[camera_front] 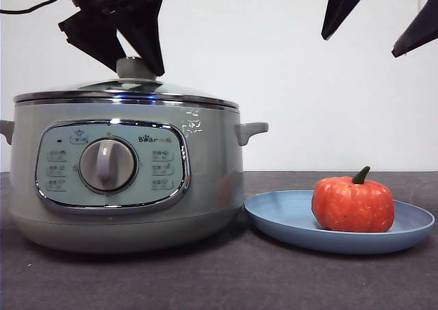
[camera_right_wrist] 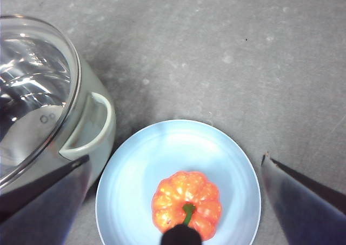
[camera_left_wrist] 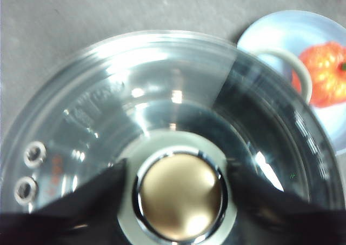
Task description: Take the pumpkin out from the steamer,put the pumpkin in the blue plate,close the lid
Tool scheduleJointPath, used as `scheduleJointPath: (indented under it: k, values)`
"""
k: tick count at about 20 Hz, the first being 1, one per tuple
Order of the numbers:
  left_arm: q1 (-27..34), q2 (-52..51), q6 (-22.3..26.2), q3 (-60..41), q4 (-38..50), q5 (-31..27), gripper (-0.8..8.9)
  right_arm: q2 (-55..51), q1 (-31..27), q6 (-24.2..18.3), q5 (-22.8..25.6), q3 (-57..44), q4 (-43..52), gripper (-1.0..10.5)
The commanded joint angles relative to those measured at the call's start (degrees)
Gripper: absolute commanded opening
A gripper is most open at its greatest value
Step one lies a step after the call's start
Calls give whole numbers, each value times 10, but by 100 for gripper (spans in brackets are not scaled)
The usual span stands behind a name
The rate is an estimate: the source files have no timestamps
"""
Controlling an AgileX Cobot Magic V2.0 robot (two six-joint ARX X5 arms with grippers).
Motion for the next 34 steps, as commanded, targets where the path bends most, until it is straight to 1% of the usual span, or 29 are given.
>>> scheduleJointPath:
  k: [1, 4, 6, 7, 9, 10, 11, 12, 13, 14, 17, 20, 22, 23, 24, 26, 28, 30, 34]
  values:
    - [-1, -6, 6, 3, 9, -2, 416, 0, 0, -1, 2, -2, 1, 532]
    - [0, -31, 6, 3, 2, -1, 415, 0, 0, -2, 2, -2, 1, 532]
    - [0, -60, 6, 3, -10, -1, 408, -4, 0, -11, 2, -2, 0, 528]
    - [0, -79, 5, 3, -21, -1, 408, -10, 0, -12, 2, -2, -2, 489]
    - [0, -122, 5, 3, -48, -4, 394, -31, 0, -21, 2, -2, -14, 330]
    - [0, -144, 4, 3, -60, -13, 323, -42, 0, -21, 1, -2, -22, 242]
    - [0, -166, 5, 3, -71, -26, 188, -53, 0, -21, 2, -2, -28, 156]
    - [0, -187, 7, 3, -77, -34, 6, -65, 0, -21, 2, -3, -30, 75]
    - [0, -206, 9, 1, -79, -33, -6, -78, 0, -26, 2, -5, -28, 8]
    - [0, -225, 9, -2, -78, -34, -8, -92, 1, -35, 2, -9, -23, -16]
    - [0, -297, 9, -59, -42, -76, -8, -145, 8, -35, 2, -54, 28, -16]
    - [0, -402, 7, -192, 28, -106, -8, -217, 16, -36, 3, -122, 75, -16]
    - [0, -478, -1, -284, 63, -123, -8, -274, 21, -35, 3, -178, 132, -17]
    - [0, -517, -11, -327, 80, -125, -8, -303, 25, -29, 3, -208, 163, -16]
    - [0, -546, -14, -353, 90, -124, -8, -320, 27, -29, 3, -225, 174, -16]
    - [0, -580, -18, -373, 90, -125, -8, -332, 26, -29, 10, -234, 168, -16]
    - [0, -587, -26, -372, 87, -124, -3, -332, 26, -29, 47, -234, 167, -9]
    - [0, -587, -26, -371, 83, -122, -3, -332, 26, -29, 72, -234, 163, 1]
    - [0, -587, -26, -371, 68, -119, -3, -332, 26, -29, 78, -234, 151, 1]
